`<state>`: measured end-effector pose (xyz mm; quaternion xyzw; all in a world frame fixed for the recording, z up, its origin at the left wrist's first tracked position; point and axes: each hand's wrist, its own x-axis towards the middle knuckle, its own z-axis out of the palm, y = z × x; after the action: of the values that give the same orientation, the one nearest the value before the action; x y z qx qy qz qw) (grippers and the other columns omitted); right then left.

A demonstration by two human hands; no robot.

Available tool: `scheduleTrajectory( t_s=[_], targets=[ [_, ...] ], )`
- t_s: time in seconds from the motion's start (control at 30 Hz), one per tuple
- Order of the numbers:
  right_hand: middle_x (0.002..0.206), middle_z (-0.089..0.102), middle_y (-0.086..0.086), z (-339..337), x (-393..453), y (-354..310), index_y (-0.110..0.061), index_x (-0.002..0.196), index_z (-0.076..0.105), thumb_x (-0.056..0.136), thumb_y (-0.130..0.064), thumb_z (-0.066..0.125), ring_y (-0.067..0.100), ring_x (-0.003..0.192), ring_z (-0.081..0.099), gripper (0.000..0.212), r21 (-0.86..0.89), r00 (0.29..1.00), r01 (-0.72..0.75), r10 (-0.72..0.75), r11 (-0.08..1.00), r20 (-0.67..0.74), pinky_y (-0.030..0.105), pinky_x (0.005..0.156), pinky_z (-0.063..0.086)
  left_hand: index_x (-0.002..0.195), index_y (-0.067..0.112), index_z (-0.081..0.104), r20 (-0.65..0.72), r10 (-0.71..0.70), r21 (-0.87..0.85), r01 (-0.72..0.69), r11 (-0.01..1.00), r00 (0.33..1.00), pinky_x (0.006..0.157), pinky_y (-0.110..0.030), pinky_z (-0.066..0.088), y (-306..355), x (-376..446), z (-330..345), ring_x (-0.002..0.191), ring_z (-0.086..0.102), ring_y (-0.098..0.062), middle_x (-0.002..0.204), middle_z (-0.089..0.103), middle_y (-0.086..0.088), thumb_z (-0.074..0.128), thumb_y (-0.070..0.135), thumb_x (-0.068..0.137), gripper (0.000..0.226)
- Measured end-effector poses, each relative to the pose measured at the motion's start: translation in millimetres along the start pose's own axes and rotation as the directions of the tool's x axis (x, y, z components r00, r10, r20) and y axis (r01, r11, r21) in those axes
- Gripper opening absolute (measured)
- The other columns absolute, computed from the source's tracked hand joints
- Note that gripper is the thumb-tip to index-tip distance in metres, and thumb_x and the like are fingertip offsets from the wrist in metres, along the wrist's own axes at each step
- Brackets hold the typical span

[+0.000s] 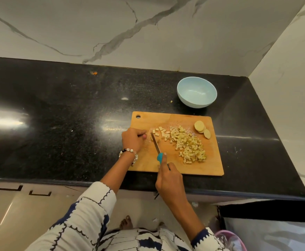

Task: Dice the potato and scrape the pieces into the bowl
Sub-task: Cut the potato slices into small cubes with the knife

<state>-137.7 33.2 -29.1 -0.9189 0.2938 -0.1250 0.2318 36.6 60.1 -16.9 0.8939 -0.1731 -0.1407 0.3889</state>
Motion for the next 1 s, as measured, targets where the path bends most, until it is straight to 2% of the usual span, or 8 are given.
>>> scheduleTrajectory(
  t_s=[0.1, 0.23, 0.47, 0.63, 0.73, 0.83, 0.9, 1.0],
  targets=[
    [0.098, 0.058, 0.019, 8, 2, -7, 0.000, 0.145, 0.025, 0.092, -0.011, 0.048, 0.020, 0.058, 0.047, 0.059, -0.071, 0.996, 0.027, -0.021, 0.997, 0.091, 0.027, 0.049, 0.032, 0.104, 0.011, 0.071, -0.082, -0.018, -0.034, 0.016, 0.999, 0.996, 0.090, -0.028, 0.050, -5, 4, -7, 0.099, 0.065, -0.021, 0.102, 0.071, -0.009, 0.065, 0.011, 0.085, 0.020],
    [0.136, 0.037, 0.021, 2, 15, -15, -0.005, 0.148, -0.008, 0.098, -0.010, 0.035, 0.027, 0.096, 0.055, 0.067, -0.188, 0.978, -0.055, 0.091, 0.981, 0.187, 0.030, 0.073, 0.043, 0.101, 0.013, 0.073, -0.095, -0.034, -0.103, 0.024, 0.994, 0.995, 0.086, -0.025, 0.051, -5, 6, -11, 0.094, 0.066, -0.017, 0.098, 0.072, -0.006, 0.066, 0.012, 0.084, 0.018],
    [0.146, 0.024, 0.026, -8, 22, -2, -0.004, 0.148, -0.011, 0.100, -0.013, 0.036, 0.030, 0.117, 0.048, 0.067, -0.227, 0.968, -0.203, 0.230, 0.953, 0.102, 0.034, 0.095, 0.043, 0.101, 0.014, 0.073, -0.020, -0.039, -0.158, 0.036, 0.987, 0.999, 0.089, -0.028, 0.051, 4, 5, 2, 0.090, 0.066, -0.015, 0.095, 0.073, -0.004, 0.067, 0.015, 0.084, 0.018],
    [0.136, 0.038, 0.022, -18, 16, 20, -0.005, 0.150, -0.001, 0.101, -0.016, 0.027, 0.026, 0.097, 0.053, 0.058, -0.181, 0.956, -0.277, 0.290, 0.944, 0.050, 0.033, 0.080, 0.045, 0.101, 0.015, 0.073, 0.028, -0.029, -0.154, 0.033, 0.988, 0.999, 0.089, -0.026, 0.051, 10, 7, 11, 0.088, 0.066, -0.015, 0.093, 0.073, -0.004, 0.067, 0.016, 0.084, 0.018],
    [0.101, 0.057, 0.020, -19, 15, 29, -0.001, 0.146, 0.025, 0.095, -0.018, 0.029, 0.017, 0.069, 0.045, 0.053, -0.036, 0.984, -0.170, 0.168, 0.985, -0.052, 0.023, 0.054, 0.032, 0.100, 0.016, 0.073, 0.027, -0.036, -0.158, 0.040, 0.987, 0.999, 0.089, -0.028, 0.051, 11, 9, 13, 0.089, 0.066, -0.015, 0.094, 0.073, -0.003, 0.067, 0.017, 0.084, 0.017],
    [0.087, 0.056, 0.012, -16, 6, 25, -0.002, 0.143, 0.034, 0.094, -0.020, 0.036, 0.018, 0.066, 0.047, 0.052, 0.077, 0.999, -0.027, 0.029, 0.997, -0.014, 0.024, 0.050, 0.033, 0.101, 0.015, 0.073, 0.013, -0.053, -0.171, 0.054, 0.984, 0.999, 0.091, -0.031, 0.051, 11, 10, 15, 0.091, 0.066, -0.016, 0.096, 0.073, -0.003, 0.066, 0.017, 0.085, 0.018],
    [0.089, 0.056, 0.011, -13, -3, 19, -0.007, 0.145, 0.031, 0.094, -0.024, 0.034, 0.022, 0.066, 0.051, 0.054, 0.034, 0.997, 0.006, -0.009, 0.999, 0.080, 0.033, 0.051, 0.040, 0.102, 0.014, 0.072, -0.008, -0.074, -0.187, 0.071, 0.980, 0.997, 0.092, -0.033, 0.051, 11, 11, 15, 0.090, 0.066, -0.018, 0.096, 0.073, -0.004, 0.066, 0.016, 0.085, 0.018],
    [0.081, 0.057, 0.008, -10, -10, 23, -0.006, 0.140, 0.041, 0.086, -0.019, 0.048, 0.019, 0.048, 0.050, 0.057, -0.164, 0.995, -0.018, 0.034, 0.986, 0.095, 0.026, 0.039, 0.032, 0.102, 0.013, 0.072, -0.011, -0.095, -0.202, 0.091, 0.975, 0.995, 0.091, -0.033, 0.052, 10, 13, 13, 0.090, 0.067, -0.019, 0.095, 0.073, -0.006, 0.066, 0.015, 0.085, 0.018]
  ],
)
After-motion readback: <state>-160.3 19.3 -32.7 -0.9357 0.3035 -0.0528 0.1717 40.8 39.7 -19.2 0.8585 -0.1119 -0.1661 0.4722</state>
